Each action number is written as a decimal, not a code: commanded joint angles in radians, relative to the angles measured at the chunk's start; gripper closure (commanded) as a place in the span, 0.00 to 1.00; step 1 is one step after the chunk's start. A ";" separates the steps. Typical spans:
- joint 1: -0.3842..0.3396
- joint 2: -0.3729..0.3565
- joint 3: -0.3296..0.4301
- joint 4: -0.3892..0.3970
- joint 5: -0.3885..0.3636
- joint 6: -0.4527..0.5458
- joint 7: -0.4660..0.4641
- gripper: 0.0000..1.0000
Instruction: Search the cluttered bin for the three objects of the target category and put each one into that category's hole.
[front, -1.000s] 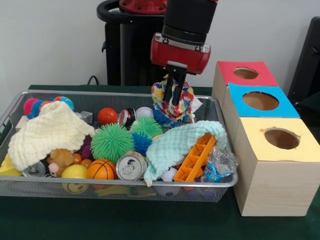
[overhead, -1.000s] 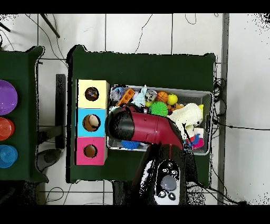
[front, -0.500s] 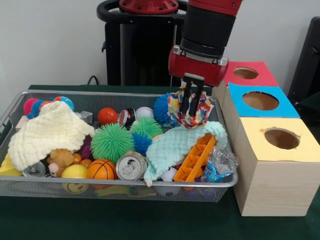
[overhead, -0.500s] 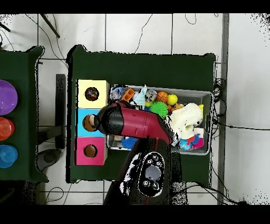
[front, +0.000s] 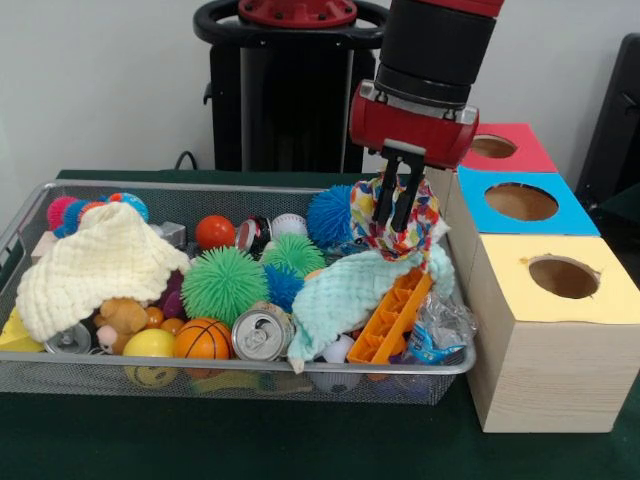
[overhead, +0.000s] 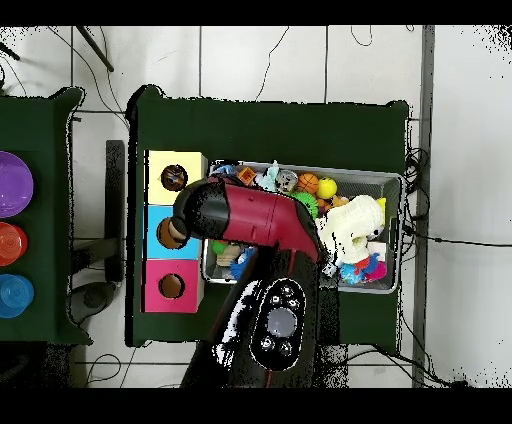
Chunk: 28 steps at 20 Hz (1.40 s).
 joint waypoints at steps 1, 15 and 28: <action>0.011 0.030 -0.017 -0.132 0.058 0.219 0.266 1.00; 0.027 0.056 -0.041 -0.210 0.081 0.290 0.273 1.00; 0.083 0.104 -0.081 -0.272 0.119 0.336 0.349 1.00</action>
